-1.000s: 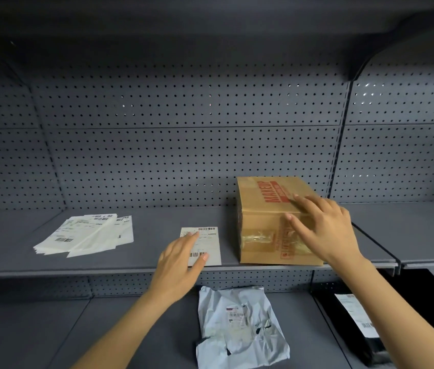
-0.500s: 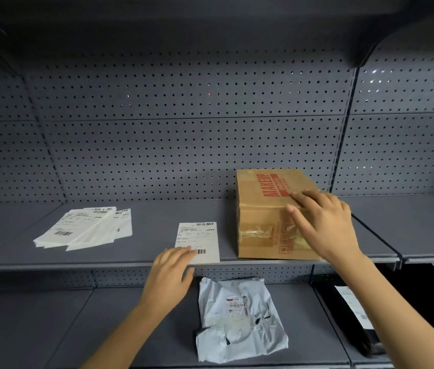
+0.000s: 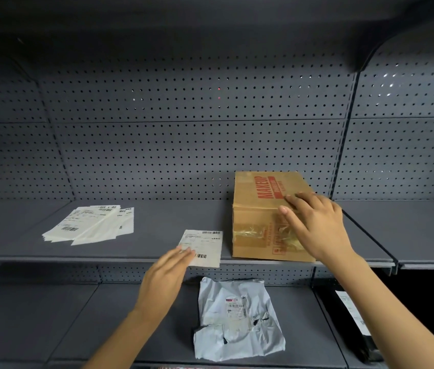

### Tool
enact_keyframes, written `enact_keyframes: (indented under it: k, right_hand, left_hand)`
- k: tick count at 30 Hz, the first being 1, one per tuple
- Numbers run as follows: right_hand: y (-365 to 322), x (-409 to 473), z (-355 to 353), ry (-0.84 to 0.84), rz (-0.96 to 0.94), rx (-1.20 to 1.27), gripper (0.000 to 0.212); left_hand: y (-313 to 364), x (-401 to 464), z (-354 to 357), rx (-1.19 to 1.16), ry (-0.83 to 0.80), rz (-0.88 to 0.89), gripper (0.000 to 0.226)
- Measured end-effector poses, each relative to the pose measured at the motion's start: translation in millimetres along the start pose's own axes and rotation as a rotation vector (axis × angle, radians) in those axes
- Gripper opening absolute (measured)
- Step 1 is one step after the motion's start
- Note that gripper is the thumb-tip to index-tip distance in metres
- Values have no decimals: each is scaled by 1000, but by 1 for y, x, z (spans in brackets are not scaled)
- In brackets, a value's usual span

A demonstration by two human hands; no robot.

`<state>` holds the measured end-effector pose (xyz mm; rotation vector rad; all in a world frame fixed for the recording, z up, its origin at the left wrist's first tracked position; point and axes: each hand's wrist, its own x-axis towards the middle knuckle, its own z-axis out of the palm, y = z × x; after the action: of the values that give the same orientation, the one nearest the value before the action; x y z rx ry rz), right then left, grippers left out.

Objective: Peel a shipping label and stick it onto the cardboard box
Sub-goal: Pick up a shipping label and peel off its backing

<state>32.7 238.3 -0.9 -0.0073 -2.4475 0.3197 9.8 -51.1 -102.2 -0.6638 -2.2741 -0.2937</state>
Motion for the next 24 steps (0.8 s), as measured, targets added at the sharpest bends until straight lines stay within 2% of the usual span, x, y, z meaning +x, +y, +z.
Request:
enact_keyframes:
  k: [6,10,16,18,21,24]
  right_hand:
    - [0,3,-4,-32,-13,-22,86]
    - [3,4,-6,-61,-21,-44,97]
    - [-4,8,-14,-83,-49,-37,70]
    - [-11,7,-19,-67,-67,84,59]
    - [-29,5,-30,-96,-41,422,43]
    - [-47,9,-36,-229,54,751,33]
  left_hand:
    - [6,7,-7,-32,79,-77,39]
    - [13,21,-17,-124,137,-179,32]
    - [27,47,-31,-274,393,-147,36]
    - [34,56,-35,-312,491,-124,41]
    - [45,70,-39,-314,599,-65,36]
    - [53,83,-40,-283,655,25,29]
